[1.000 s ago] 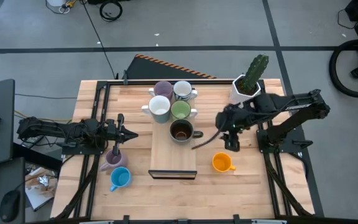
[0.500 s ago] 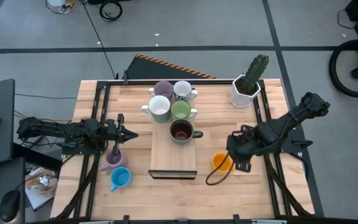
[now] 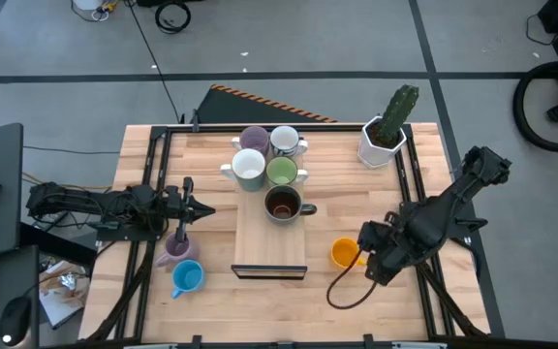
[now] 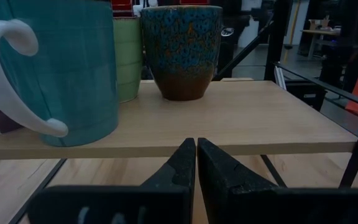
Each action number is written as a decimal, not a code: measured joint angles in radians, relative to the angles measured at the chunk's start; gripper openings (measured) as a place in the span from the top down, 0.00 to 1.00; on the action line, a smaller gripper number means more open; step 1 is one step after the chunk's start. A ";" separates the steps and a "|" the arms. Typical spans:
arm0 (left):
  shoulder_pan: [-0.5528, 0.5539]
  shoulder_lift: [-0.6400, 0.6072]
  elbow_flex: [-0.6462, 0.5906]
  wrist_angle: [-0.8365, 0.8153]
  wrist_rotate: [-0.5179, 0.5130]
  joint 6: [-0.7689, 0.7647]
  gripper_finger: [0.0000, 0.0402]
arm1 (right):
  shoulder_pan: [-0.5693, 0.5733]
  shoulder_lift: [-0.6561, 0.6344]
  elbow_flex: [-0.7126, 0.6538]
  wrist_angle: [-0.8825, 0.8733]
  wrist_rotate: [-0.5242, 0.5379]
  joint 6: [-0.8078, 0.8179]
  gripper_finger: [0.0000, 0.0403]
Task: Place coffee mugs
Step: Put the yellow mug on the shelf beside the dark green mug
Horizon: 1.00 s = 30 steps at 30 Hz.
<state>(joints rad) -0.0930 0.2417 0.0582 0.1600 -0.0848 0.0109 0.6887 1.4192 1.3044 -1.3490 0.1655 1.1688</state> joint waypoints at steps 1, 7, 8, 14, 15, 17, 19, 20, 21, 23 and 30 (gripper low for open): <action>0.000 0.000 0.000 0.000 0.000 0.000 0.94 | 0.004 0.012 -0.013 0.021 0.003 0.007 0.51; 0.000 0.000 0.000 0.000 0.000 0.000 0.94 | 0.010 0.089 -0.076 0.091 0.002 0.017 0.51; 0.000 0.000 0.000 0.000 0.000 0.000 0.94 | 0.010 0.096 -0.091 0.102 0.002 0.025 0.51; 0.000 0.000 0.000 0.000 0.000 0.000 0.94 | 0.007 0.070 -0.220 0.246 -0.029 0.064 0.51; 0.000 0.000 0.000 0.000 0.000 0.000 0.94 | 0.004 0.060 -0.241 0.274 -0.029 0.066 0.51; 0.000 0.000 0.000 0.000 0.000 0.000 0.94 | -0.004 0.046 -0.281 0.334 -0.034 0.065 0.51; 0.000 0.000 0.000 0.000 0.000 0.000 0.94 | -0.015 0.044 -0.315 0.374 -0.049 0.057 0.51; 0.000 0.000 0.000 0.000 0.000 0.000 0.94 | -0.021 0.044 -0.332 0.390 -0.055 0.051 0.51; 0.000 0.000 0.000 0.000 0.000 0.000 0.94 | -0.029 0.044 -0.347 0.401 -0.058 0.041 0.51; 0.000 0.000 0.000 0.000 0.000 0.000 0.94 | -0.046 0.046 -0.368 0.416 -0.059 0.020 0.51; 0.000 0.000 0.000 0.000 0.000 0.000 0.94 | -0.099 0.047 -0.406 0.499 -0.070 -0.104 0.52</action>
<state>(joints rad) -0.0932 0.2415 0.0582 0.1599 -0.0846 0.0109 0.5899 1.4658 0.8986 -0.8496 0.0951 1.0647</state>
